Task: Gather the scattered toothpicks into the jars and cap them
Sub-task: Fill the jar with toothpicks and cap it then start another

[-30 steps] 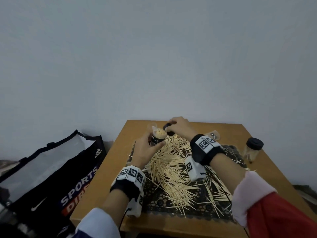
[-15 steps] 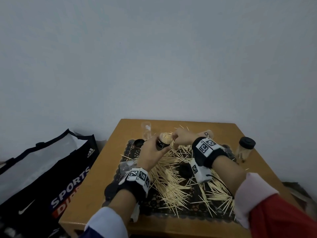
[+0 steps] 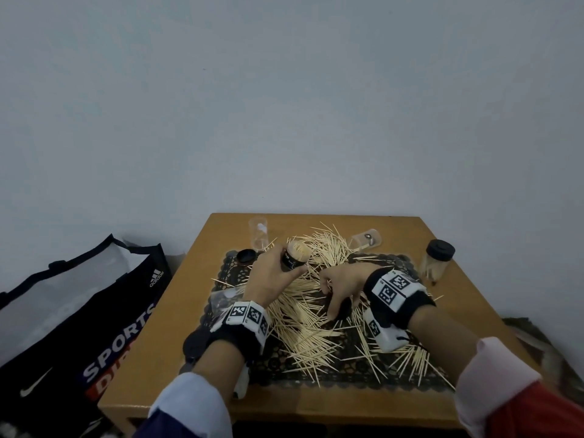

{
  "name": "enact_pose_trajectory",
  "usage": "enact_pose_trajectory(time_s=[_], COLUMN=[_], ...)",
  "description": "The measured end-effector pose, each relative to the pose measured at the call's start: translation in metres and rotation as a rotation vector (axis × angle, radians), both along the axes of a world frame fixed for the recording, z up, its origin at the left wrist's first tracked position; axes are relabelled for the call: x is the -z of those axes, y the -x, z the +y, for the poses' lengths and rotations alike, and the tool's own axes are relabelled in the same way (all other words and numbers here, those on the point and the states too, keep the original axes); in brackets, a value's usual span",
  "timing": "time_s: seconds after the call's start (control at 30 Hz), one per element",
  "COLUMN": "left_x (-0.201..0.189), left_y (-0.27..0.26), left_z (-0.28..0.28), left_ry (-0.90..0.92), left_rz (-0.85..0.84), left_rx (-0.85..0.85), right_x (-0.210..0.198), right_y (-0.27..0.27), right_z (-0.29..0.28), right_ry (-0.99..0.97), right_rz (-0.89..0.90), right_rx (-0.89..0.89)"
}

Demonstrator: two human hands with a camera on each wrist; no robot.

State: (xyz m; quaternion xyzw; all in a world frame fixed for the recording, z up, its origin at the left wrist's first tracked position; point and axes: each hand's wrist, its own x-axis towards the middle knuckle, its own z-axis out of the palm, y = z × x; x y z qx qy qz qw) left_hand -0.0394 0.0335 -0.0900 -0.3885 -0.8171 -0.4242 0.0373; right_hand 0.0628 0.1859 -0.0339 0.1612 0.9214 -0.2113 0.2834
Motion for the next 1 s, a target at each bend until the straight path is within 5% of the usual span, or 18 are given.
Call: enact_pose_trajectory(time_s=[0.3, 0.43, 0.6, 1.0], left_x=[0.002, 0.002, 0.002, 0.004], left_y=[0.001, 0.0, -0.003, -0.004], left_z=[-0.001, 0.001, 0.002, 0.001], left_ry=[0.02, 0.025, 0.011, 0.047], left_rz=[0.005, -0.03, -0.032, -0.015], left_rx=[0.01, 0.068, 0.132, 0.239], right_x=[0.006, -0.01, -0.016, -0.02], right_y=[-0.001, -0.002, 0.005, 0.005], right_z=[0.025, 0.028, 0.021, 0.026], right_ry=[0.145, 0.3, 0.293, 0.402], right_rz=[0.549, 0.76, 0.768, 0.762], right_rx=[0.287, 0.265, 0.067, -0.052])
